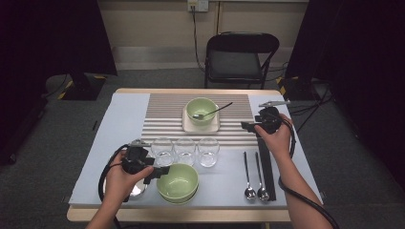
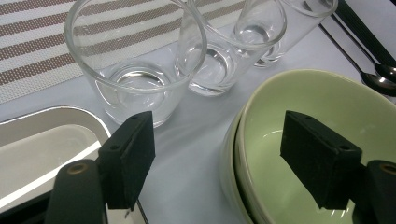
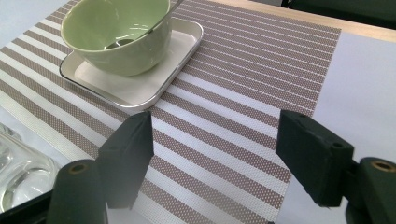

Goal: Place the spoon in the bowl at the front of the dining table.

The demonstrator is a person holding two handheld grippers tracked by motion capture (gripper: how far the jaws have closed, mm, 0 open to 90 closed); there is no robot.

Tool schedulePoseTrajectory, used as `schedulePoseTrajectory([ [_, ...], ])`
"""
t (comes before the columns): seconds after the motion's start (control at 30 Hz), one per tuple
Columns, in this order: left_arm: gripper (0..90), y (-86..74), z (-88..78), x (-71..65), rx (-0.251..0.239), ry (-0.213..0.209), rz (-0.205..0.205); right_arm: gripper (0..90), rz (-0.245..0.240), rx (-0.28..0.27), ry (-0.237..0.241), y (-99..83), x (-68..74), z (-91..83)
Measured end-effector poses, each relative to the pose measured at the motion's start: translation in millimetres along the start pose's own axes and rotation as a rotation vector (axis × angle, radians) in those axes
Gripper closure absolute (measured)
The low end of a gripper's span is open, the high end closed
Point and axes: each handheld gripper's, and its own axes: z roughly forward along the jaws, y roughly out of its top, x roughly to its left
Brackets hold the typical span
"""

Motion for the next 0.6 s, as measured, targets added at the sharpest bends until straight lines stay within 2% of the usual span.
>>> schedulePoseTrajectory([
  [0.6,26.3,-0.4,0.1,1.1,0.001,0.001,-0.006,27.2,0.002,0.002,-0.004,-3.8,-2.5,-6.4],
])
